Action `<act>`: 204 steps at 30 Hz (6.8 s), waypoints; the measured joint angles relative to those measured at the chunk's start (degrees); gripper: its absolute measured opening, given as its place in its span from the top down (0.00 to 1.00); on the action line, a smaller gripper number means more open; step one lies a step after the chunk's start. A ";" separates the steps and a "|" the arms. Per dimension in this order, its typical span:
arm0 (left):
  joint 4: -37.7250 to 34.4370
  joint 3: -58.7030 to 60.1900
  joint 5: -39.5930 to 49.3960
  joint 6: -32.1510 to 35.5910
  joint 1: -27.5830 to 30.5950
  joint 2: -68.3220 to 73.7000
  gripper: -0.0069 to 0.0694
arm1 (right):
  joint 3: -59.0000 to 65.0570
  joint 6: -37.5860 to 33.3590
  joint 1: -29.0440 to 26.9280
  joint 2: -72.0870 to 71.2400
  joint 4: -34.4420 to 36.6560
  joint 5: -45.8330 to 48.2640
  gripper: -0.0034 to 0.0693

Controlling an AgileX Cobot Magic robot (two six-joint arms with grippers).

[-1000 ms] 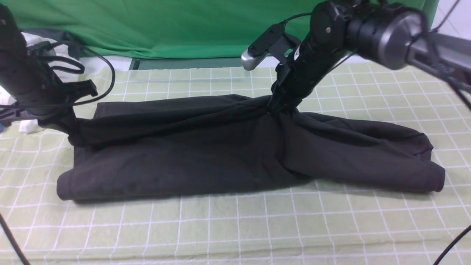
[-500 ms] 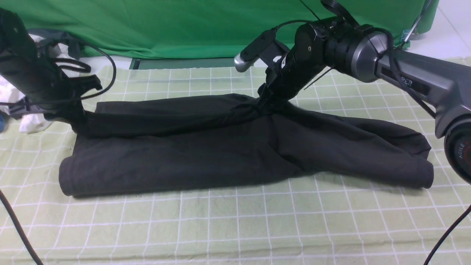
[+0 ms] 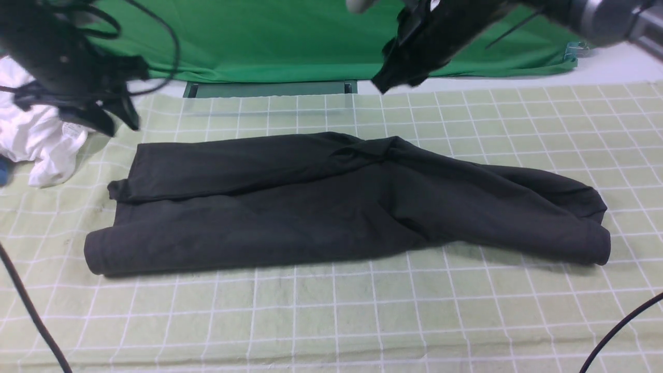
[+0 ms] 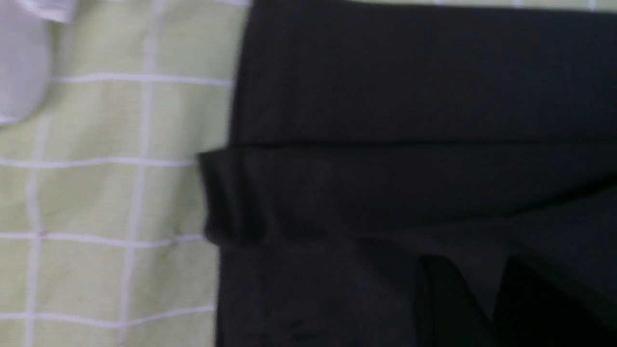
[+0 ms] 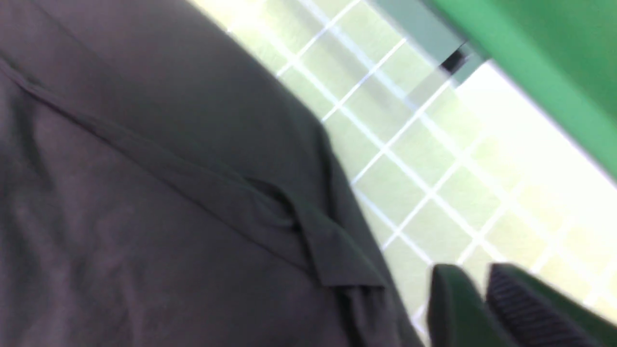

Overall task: Fold a long-sleeved shirt over a green coffee tablecloth.
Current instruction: 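Fold the black garment in half by bringing its near edge over to the far edge, then pull the folded dark garment lengthwise by its ends to straighten it flat on the table, then fold the right end of the dark garment over onto its left end with the right gripper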

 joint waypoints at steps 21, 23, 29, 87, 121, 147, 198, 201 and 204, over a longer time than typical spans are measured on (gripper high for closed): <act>-0.19 5.69 -21.33 -3.57 -17.29 13.40 0.90 | 0.02 -1.06 -0.70 -1.27 -1.26 6.23 0.95; 2.47 5.08 -26.12 -6.61 -16.81 14.08 0.90 | 0.02 -1.12 -0.70 -1.27 -1.26 7.06 0.95; 6.15 -2.15 -32.71 -8.90 -12.99 18.03 0.90 | 0.02 -1.21 -0.77 -1.27 -1.32 11.17 0.95; 8.95 31.40 -23.21 -4.81 -11.15 -5.24 0.89 | 15.52 -2.95 -20.86 9.41 4.41 15.13 0.83; 9.35 31.40 -21.45 -4.63 -11.15 -5.24 0.89 | 8.00 -11.35 -22.35 8.95 -4.40 3.69 0.92; 6.38 37.01 -19.86 -4.63 -11.15 -32.01 0.89 | 13.20 15.27 -30.05 4.53 -9.14 16.13 0.25; 4.87 45.28 -11.98 -4.63 -11.15 -69.21 0.89 | 0.68 15.96 -21.26 -5.02 12.09 18.88 0.88; 4.86 45.28 -11.98 -4.63 -11.15 -69.21 0.89 | 0.04 15.27 -12.17 -4.08 18.28 13.00 0.88; 4.86 45.28 -11.98 -4.63 -11.15 -69.21 0.89 | -0.02 15.13 -5.46 -1.86 22.02 8.11 0.88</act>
